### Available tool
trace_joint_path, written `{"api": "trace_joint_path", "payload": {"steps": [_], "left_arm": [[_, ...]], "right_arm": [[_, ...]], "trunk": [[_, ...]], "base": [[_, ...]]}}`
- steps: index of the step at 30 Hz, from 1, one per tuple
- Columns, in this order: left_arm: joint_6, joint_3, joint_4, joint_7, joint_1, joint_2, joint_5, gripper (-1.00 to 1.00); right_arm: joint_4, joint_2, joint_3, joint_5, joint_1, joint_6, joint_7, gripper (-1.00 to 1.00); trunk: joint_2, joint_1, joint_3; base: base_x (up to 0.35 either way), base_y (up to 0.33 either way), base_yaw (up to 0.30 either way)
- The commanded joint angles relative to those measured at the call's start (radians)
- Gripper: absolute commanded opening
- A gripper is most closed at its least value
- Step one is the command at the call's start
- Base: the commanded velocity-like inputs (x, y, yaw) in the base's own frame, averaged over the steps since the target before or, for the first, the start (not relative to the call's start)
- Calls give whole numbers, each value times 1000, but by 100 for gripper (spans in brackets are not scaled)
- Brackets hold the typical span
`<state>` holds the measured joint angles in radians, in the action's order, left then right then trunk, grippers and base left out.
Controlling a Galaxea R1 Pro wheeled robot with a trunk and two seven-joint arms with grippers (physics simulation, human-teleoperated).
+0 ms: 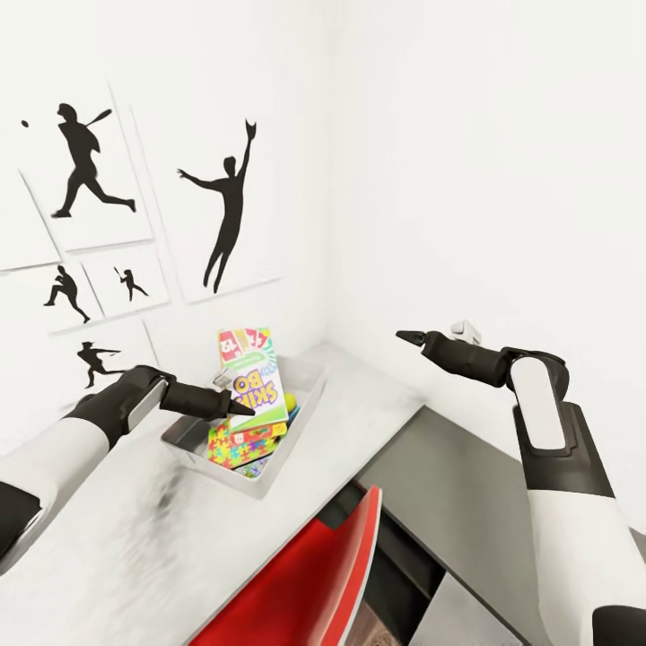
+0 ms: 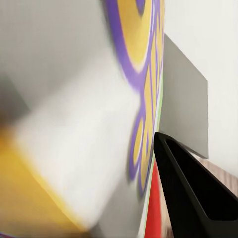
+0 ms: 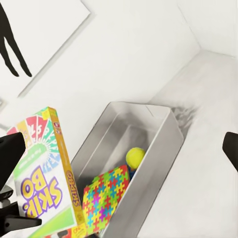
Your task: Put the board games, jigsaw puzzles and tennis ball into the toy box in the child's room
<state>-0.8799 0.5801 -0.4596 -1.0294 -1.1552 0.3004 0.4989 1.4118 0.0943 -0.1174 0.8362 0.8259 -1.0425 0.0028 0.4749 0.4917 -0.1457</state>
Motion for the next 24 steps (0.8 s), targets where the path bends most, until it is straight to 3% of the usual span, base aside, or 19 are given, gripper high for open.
{"api": "trace_joint_path", "payload": {"steps": [1, 8, 19, 24], "left_arm": [[-5, 5, -1, -1, -1, 3, 6, -100], [-4, 6, -2, -2, -2, 12, 3, -100], [-5, 6, -11, -42, -37, 64, -3, -100], [-5, 8, -13, -59, -39, 71, -4, -100]], "right_arm": [[1, 0, -1, 0, 1, -5, 0, 100], [1, -1, -1, 0, 1, -5, 0, 100], [1, 2, -1, 0, 0, -5, 0, 100], [1, 2, -1, 1, 0, -5, 0, 100]], "trunk": [[2, 1, -4], [2, 1, -14], [2, 1, -31], [2, 1, -39]], "base": [[0, 0, -65], [0, 0, -69], [0, 0, -69], [0, 0, -55]]}}
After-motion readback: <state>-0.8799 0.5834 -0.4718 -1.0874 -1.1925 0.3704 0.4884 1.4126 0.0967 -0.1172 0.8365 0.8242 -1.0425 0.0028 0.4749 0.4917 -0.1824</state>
